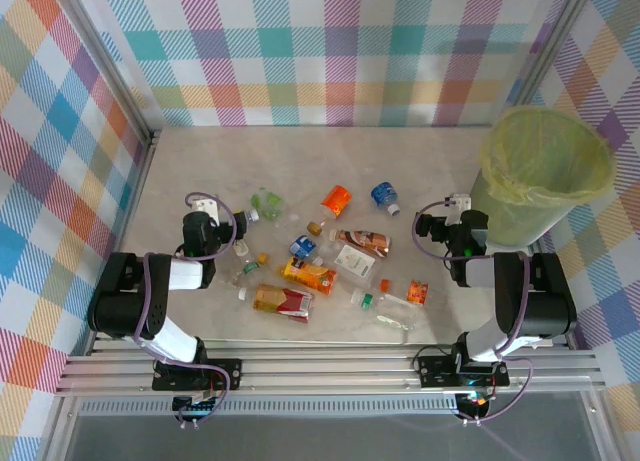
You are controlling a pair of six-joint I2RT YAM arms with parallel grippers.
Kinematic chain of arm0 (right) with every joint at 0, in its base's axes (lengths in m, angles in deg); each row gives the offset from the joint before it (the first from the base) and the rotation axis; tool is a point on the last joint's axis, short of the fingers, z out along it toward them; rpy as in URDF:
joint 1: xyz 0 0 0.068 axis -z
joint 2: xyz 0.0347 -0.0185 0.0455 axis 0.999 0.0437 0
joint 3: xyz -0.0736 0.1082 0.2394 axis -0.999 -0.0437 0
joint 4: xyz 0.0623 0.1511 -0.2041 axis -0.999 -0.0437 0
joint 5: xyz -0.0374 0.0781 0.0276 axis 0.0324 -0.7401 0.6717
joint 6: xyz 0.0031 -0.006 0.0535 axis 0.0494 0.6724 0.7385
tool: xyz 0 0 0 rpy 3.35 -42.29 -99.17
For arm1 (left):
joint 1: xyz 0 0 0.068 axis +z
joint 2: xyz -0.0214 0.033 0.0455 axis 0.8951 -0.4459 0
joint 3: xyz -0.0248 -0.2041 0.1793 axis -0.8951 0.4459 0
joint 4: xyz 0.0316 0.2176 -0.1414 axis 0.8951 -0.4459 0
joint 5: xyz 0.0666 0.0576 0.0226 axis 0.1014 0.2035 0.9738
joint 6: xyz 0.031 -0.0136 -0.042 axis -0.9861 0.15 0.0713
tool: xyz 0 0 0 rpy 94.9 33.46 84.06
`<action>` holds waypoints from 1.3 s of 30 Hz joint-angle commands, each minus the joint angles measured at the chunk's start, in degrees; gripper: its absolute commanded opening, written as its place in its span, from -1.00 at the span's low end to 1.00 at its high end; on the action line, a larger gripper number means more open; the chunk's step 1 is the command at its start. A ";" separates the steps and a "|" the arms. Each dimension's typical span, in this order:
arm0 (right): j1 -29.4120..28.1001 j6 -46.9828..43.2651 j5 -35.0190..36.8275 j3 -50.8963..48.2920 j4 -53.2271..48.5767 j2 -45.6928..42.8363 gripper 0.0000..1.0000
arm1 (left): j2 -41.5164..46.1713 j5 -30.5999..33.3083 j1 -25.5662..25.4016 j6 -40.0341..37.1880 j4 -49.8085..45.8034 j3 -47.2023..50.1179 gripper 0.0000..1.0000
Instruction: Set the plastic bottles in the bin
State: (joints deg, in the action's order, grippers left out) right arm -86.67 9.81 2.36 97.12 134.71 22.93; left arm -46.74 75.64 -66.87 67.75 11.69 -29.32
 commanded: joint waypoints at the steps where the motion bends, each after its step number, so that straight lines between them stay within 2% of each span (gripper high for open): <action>1: -0.16 -0.11 -0.88 0.94 1.22 -0.01 0.99 | -0.20 -0.47 -0.25 -0.92 -0.52 -0.10 1.00; 18: -0.10 -0.05 -0.92 0.80 1.35 -0.09 1.00 | -0.21 -0.58 -0.27 -0.90 -0.52 -0.13 1.00; 24: -0.14 -0.63 -2.15 3.24 -3.95 -1.57 0.99 | 0.70 0.74 -0.27 -0.31 -2.59 -0.93 1.00; 33: -0.88 1.99 -0.37 5.91 -20.92 -14.03 0.99 | 10.86 1.37 -0.26 -0.04 -13.52 -3.01 1.00; 39: -7.78 2.41 7.36 14.23 -43.43 -24.90 0.99 | 19.54 0.92 -0.25 -0.04 -22.75 -7.23 1.00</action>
State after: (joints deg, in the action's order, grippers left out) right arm -91.83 11.29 5.55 106.63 104.46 1.90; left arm -30.75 76.30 -66.87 67.82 -5.44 -33.52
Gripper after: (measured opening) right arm 0.996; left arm 0.997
